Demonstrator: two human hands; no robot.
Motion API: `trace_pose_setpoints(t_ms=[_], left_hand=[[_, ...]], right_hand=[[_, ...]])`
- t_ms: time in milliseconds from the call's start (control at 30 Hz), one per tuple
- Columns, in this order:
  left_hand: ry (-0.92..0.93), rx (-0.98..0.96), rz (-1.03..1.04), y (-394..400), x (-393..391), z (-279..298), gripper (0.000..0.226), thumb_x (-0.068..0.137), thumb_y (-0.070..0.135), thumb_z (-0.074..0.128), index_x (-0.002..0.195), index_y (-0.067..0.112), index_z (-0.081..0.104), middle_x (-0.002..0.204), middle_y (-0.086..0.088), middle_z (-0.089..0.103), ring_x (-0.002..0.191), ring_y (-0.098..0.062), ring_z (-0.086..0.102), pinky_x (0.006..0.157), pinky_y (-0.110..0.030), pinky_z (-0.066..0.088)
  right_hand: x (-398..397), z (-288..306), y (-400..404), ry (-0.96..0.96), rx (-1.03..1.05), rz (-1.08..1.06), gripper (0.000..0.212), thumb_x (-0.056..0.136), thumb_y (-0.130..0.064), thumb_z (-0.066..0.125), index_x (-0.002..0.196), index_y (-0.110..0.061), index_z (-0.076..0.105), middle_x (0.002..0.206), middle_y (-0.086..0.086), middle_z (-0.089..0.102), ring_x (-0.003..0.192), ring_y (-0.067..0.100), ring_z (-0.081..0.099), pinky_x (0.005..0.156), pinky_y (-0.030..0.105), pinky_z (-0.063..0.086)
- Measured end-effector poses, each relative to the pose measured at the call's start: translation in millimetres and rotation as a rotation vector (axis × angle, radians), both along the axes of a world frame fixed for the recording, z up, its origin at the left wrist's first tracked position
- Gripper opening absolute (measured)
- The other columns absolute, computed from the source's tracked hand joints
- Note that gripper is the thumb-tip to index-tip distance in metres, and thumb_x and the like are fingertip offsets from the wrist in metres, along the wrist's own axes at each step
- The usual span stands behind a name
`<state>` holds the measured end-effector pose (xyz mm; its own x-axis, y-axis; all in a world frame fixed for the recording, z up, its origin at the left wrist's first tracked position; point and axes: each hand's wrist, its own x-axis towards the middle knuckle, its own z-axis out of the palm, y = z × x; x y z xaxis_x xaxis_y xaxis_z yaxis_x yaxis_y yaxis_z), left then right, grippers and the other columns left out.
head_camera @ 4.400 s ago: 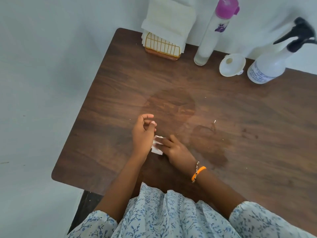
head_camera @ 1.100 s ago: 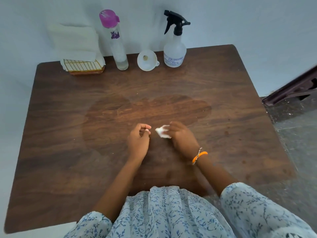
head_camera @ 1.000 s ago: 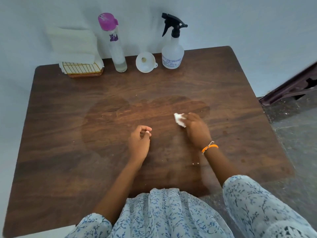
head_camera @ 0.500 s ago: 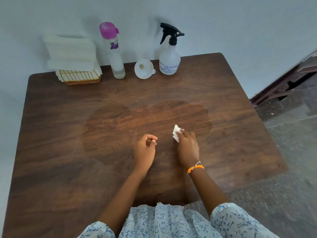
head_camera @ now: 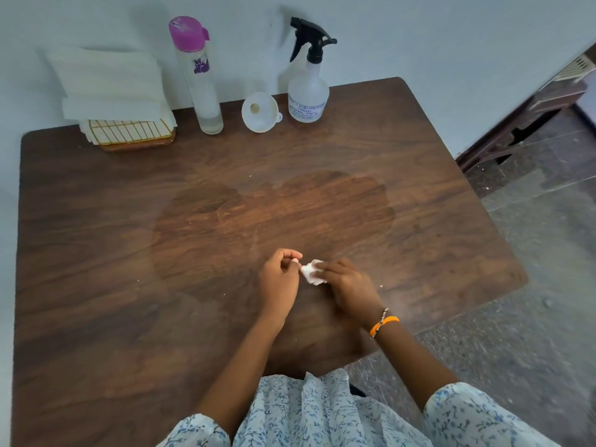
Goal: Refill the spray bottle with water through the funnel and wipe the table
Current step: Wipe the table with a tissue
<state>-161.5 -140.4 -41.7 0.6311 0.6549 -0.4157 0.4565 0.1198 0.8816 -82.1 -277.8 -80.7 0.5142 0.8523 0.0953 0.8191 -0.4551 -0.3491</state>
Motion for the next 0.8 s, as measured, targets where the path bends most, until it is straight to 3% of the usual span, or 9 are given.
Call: trace_pose_setpoints(t_ms=[100,167,233,300,367,433,667,800], left_hand=[[0.011,-0.032,-0.041,-5,1,3,0.026,0.087,0.005,0.049,0.076,0.026,0.060,0.075,0.000,0.062,0.069,-0.017,0.056,0.072,-0.038,0.049],[0.021,-0.061,-0.105,-8,3,5,0.024,0.089,0.006,0.048,0.078,0.024,0.061,0.077,-0.001,0.062,0.071,-0.017,0.055,0.073,-0.038,0.049],[0.027,-0.097,-0.183,-11,8,8,0.023,0.090,0.007,0.048,0.078,0.023,0.061,0.078,-0.001,0.062,0.070,-0.016,0.054,0.072,-0.035,0.048],[0.027,-0.117,-0.239,-15,15,11,0.022,0.090,0.008,0.048,0.079,0.022,0.061,0.075,0.001,0.061,0.068,-0.013,0.054,0.068,-0.029,0.045],[0.010,-0.124,-0.262,-19,25,14,0.021,0.090,0.008,0.048,0.081,0.021,0.062,0.072,0.004,0.060,0.065,-0.011,0.053,0.064,-0.025,0.043],[-0.012,-0.125,-0.281,-24,38,17,0.018,0.089,0.008,0.048,0.084,0.018,0.062,0.072,0.004,0.060,0.063,-0.009,0.054,0.063,-0.022,0.043],[-0.075,-0.139,-0.334,-57,88,34,0.016,0.091,0.007,0.046,0.091,0.013,0.061,0.078,0.001,0.060,0.063,-0.005,0.054,0.059,-0.011,0.044],[-0.106,-0.147,-0.358,-92,122,46,0.015,0.090,0.008,0.046,0.093,0.012,0.061,0.078,0.002,0.061,0.067,-0.009,0.055,0.068,-0.024,0.048]], right_hand=[[25,9,-10,-0.062,-0.068,-0.292,0.036,0.081,-0.023,0.045,0.106,-0.032,0.069,0.114,-0.011,0.067,0.094,0.020,0.062,0.063,0.027,0.053],[37,19,-11,-0.005,-0.082,-0.549,0.032,0.083,-0.017,0.053,0.107,-0.030,0.070,0.112,-0.005,0.068,0.098,0.025,0.061,0.068,0.030,0.051],[50,28,-9,0.260,-0.015,-0.852,0.028,0.082,-0.011,0.060,0.105,-0.023,0.071,0.106,0.006,0.070,0.099,0.030,0.061,0.074,0.032,0.047],[63,38,-8,0.673,0.208,-1.005,0.028,0.081,-0.007,0.063,0.106,-0.016,0.070,0.095,0.012,0.069,0.091,0.029,0.062,0.071,0.029,0.047],[68,52,-8,1.115,0.493,-1.034,0.031,0.087,-0.002,0.057,0.116,-0.012,0.061,0.090,0.008,0.062,0.079,0.019,0.059,0.057,0.019,0.051],[70,65,-11,1.358,0.619,-1.018,0.029,0.092,-0.002,0.050,0.119,-0.010,0.055,0.090,0.006,0.060,0.076,0.012,0.056,0.051,0.014,0.050],[92,80,-43,1.526,0.739,-0.874,0.029,0.094,-0.001,0.044,0.121,-0.005,0.055,0.095,0.007,0.063,0.083,0.013,0.059,0.061,0.018,0.052],[121,88,-72,1.560,0.839,-0.805,0.023,0.094,-0.001,0.043,0.109,-0.009,0.059,0.099,0.008,0.065,0.088,0.015,0.060,0.068,0.020,0.053]])
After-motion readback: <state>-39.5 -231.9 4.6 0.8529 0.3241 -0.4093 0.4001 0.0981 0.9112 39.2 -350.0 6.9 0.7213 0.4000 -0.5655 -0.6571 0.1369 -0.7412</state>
